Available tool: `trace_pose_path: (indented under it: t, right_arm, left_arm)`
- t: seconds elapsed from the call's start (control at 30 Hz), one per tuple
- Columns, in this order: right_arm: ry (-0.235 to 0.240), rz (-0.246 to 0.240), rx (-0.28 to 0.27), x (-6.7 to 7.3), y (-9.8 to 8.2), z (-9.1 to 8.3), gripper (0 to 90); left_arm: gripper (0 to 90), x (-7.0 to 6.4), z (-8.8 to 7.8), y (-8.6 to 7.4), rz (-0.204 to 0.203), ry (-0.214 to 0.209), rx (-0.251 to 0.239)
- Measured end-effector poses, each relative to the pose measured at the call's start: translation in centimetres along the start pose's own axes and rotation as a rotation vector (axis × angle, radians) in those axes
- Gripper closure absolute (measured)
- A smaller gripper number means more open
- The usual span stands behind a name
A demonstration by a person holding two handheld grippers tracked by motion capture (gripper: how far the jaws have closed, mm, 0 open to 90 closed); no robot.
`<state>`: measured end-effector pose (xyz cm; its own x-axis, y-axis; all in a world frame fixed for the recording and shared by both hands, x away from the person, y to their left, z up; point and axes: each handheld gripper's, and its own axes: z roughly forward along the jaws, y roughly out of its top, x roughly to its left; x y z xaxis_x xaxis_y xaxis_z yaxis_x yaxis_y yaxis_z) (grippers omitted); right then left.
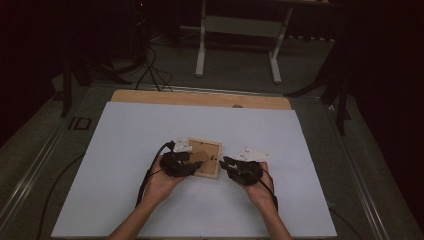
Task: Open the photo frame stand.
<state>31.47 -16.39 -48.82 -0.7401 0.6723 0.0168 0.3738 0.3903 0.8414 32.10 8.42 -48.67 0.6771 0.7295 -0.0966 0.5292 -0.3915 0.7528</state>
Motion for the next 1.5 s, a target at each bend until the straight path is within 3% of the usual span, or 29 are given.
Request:
trace_pose_path:
  t: [0.23,0.5,0.83,0.97,1.33,1.5]
  right_arm:
    - [-0.011,0.001,-0.002,-0.9,1.6,-0.3,67.7]
    - [-0.014,0.002,0.004,-1.5,3.0,-0.2,63.4]
    - [0.014,0.068,0.006,-2.7,3.5,0.2,58.6]
    - [0.036,0.105,0.004,-3.2,3.5,0.6,57.3]
    - [0.075,0.12,0.036,-3.1,4.1,2.1,54.3]
    - [0.06,0.143,0.051,-3.2,3.9,2.8,54.8]
  left_arm:
    - [53.2,0.2,-0.3,-0.6,-0.006,-0.003,-0.023]
    - [53.3,-0.2,-0.9,-1.2,0.036,0.025,-0.048]
    - [53.2,-0.8,-1.2,-1.8,0.088,0.056,-0.073]
    - [53.2,-0.8,-1.3,-2.3,0.084,0.059,-0.088]
    - [53.1,-1.1,-1.4,-2.9,0.1,0.077,-0.112]
    - [53.1,-1.3,-1.4,-3.0,0.114,0.084,-0.121]
